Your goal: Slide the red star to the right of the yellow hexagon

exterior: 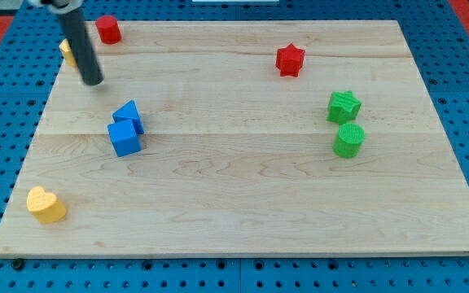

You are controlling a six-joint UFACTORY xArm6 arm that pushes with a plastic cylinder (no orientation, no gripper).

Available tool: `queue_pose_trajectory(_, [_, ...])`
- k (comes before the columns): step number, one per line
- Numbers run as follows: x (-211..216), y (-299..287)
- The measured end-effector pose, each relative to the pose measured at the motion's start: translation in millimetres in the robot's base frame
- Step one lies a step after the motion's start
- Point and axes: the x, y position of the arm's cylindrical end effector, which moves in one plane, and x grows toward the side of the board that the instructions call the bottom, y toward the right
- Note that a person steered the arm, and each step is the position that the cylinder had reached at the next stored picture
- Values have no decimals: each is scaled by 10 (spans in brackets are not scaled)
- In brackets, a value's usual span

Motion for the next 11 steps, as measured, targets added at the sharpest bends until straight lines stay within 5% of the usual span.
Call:
queue_pose_trajectory(1, [-401,-585])
queue_pose_trajectory(2, [-695,-279])
queue_pose_trajectory(4, [-193,794])
queue_pose_trajectory(6, [2,3581])
queue_pose_trajectory(7, [-488,3807])
queue_pose_trajectory(9, [-1148,1185])
queue_pose_trajectory(10, [-1019,988])
queue_pose_trajectory(11, [-778,2216])
